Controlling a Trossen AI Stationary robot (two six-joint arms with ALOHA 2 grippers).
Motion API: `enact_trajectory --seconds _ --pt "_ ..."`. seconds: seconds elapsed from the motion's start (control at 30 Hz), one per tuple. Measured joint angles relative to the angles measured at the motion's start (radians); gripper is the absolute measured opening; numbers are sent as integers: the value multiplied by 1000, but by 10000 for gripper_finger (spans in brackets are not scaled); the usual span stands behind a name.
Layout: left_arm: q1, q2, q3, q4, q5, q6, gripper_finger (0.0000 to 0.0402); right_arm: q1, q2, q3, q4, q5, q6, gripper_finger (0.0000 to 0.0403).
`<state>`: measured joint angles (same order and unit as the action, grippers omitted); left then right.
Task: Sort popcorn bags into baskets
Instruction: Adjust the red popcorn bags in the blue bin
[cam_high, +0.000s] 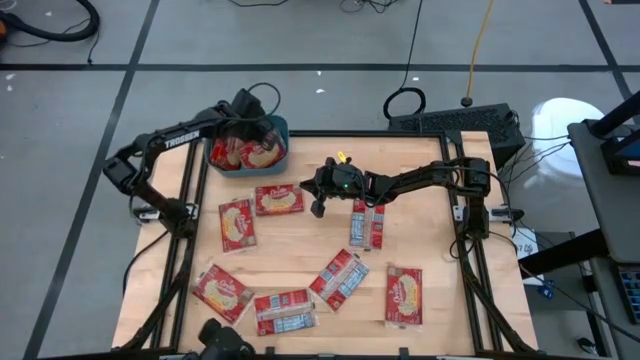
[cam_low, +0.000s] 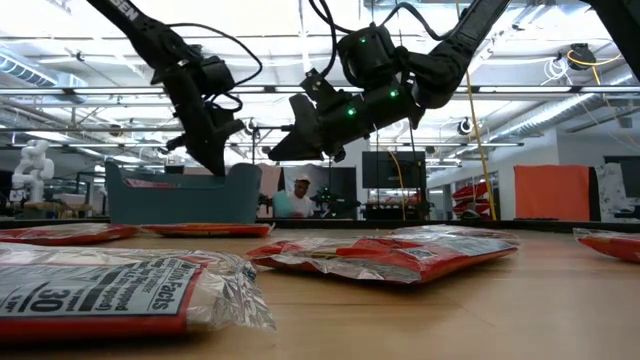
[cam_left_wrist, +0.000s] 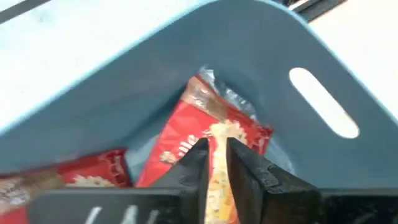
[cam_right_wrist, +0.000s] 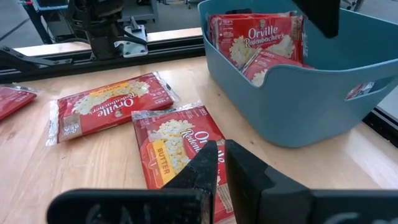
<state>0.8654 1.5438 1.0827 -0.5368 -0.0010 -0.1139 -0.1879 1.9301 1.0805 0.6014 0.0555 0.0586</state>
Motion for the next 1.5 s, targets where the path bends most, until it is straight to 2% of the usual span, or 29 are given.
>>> enact_trajectory --seconds 0.13,0.27,0.33,0.4,0.5,0.9,1.13,1.27,1.5 --pt "18 43 61 -144 -2 67 121 0 0 0 -1 -5 -5 23" --pt "28 84 70 -189 -33 94 177 3 0 0 -8 -5 -29 23" --pt "14 99 71 -184 -92 96 199 4 0 0 -7 -5 -39 23" --pt "4 107 71 -197 -135 93 217 6 0 0 -8 -5 -48 23" --pt "-1 120 71 -179 -148 81 233 6 0 0 -9 -7 -52 23" --pt "-1 246 71 -130 -184 116 241 6 0 0 -22 -8 -63 23" --pt "-1 246 71 -89 -187 132 241 6 0 0 -23 -8 -63 23" --pt "8 237 71 -86 -234 128 241 6 0 0 -23 -8 -63 23" --pt "61 250 71 -96 -141 138 241 6 0 0 -23 -8 -65 23"
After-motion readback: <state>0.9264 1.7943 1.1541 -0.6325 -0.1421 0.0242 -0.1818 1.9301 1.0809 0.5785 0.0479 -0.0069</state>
